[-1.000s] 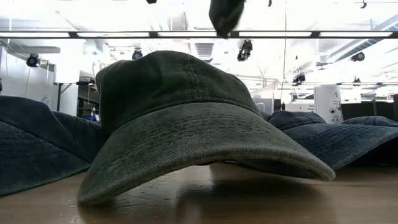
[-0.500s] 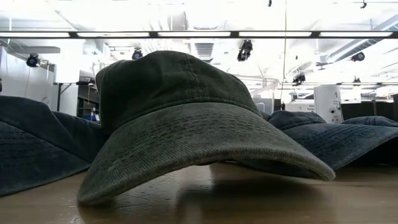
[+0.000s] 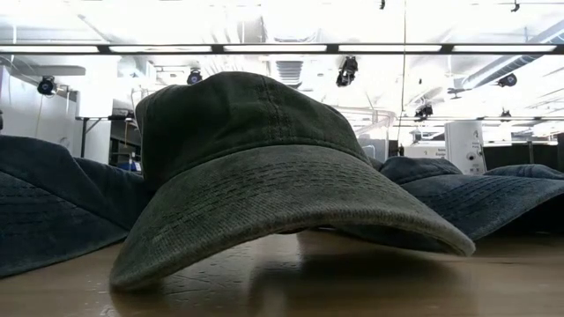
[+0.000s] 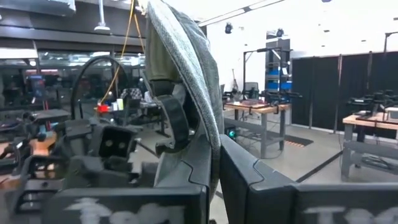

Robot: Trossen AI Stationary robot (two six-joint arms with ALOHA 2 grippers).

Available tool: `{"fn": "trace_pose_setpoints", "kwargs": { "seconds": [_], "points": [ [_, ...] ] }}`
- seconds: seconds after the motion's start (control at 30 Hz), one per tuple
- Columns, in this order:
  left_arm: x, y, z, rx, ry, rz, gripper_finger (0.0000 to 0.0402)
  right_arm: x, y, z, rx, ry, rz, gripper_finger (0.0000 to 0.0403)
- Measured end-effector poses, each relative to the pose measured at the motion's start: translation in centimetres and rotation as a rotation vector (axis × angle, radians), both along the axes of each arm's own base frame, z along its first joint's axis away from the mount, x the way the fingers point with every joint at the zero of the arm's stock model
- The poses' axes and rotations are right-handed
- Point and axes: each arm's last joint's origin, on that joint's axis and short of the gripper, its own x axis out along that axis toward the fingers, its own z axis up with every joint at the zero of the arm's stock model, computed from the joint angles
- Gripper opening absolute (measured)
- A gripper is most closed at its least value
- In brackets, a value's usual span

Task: Pick & Place hat
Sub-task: Put the left dark green cap into the right transparent bin

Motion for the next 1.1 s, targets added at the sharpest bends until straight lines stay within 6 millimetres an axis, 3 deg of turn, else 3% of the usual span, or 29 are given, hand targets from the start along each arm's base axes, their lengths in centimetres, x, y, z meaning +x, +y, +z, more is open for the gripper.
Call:
{"fn": "trace_pose_setpoints", "kwargs": {
  "seconds": [0.17, 0.27, 0.53, 0.7, 0.8, 1.1],
  "points": [
    [-0.1, 0.0, 0.1, 0.005, -0.015, 0.0, 0.0204, 0.6, 0.2, -0.4, 0.008, 0.003, 0.01, 0.0012],
    [-0.1, -0.1, 0.1, 0.027, -0.011, -0.024, 0.0177, 0.9, 0.3, -0.7, 0.005, 0.012, 0.013, 0.0012],
    [-0.1, -0.1, 0.2, 0.032, -0.013, -0.044, 0.0016, 1.4, 0.4, -1.1, -0.03, 0.049, 0.044, 0.0013],
    [-0.5, -0.2, 0.3, 0.049, -0.012, -0.053, 0.0007, 1.4, 0.4, -1.2, -0.071, 0.094, 0.031, 0.0013],
    [-0.6, -0.2, 0.3, 0.043, 0.012, -0.056, 0.0006, 1.2, 0.6, -1.4, -0.181, 0.207, -0.035, 0.0023],
    [-0.8, -0.1, 0.1, -0.006, 0.072, -0.088, 0.0003, 1.3, 1.7, -2.5, -0.529, 0.625, -0.268, 0.0129]
  ]
}}
